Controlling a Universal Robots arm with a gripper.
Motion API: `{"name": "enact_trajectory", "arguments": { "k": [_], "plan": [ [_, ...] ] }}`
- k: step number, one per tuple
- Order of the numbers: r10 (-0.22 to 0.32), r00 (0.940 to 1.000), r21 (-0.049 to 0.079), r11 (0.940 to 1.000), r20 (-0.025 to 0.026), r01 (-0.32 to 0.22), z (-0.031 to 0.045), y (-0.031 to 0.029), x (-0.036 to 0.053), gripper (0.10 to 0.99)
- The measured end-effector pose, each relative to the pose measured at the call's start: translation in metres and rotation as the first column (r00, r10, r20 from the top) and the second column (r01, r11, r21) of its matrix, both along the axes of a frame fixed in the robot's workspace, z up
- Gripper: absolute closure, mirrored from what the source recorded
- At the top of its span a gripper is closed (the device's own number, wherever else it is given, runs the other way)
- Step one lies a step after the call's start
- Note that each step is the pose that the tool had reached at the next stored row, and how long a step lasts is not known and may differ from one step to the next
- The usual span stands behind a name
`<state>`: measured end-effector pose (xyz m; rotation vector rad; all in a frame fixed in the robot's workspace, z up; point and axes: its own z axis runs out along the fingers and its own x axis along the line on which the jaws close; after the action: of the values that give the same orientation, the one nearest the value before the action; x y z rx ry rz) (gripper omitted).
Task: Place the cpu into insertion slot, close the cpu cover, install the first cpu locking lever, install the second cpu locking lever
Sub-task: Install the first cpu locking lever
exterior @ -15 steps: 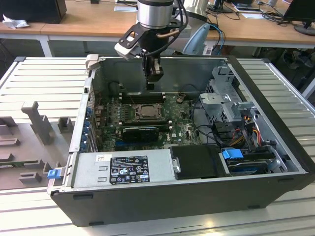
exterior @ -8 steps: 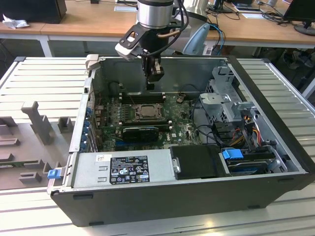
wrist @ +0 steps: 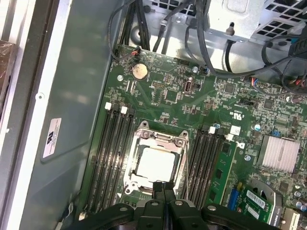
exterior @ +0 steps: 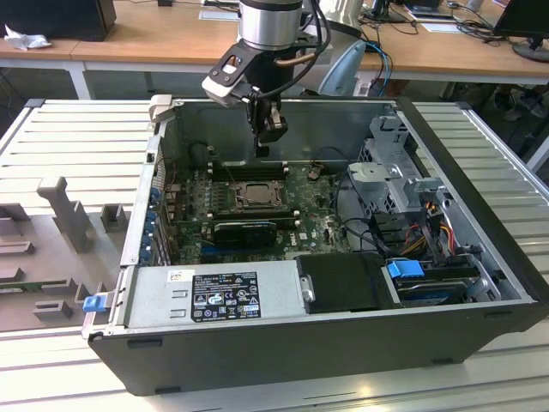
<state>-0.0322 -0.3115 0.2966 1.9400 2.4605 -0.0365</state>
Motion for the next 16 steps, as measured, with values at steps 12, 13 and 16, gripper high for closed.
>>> {"name": "enact_trajectory", "arguments": {
  "k": [12, 13, 16],
  "plan": [
    [0.041, 0.9991, 0.000, 0.9991, 0.0000, -0.041, 0.0000, 0.0000, 0.0000, 0.980],
    [0.045, 0.9990, 0.000, 0.9990, 0.0000, -0.045, 0.0000, 0.0000, 0.0000, 0.980],
    [0.060, 0.9982, 0.000, 0.9982, 0.0000, -0.060, 0.0000, 0.0000, 0.0000, 0.980]
  ]
}}
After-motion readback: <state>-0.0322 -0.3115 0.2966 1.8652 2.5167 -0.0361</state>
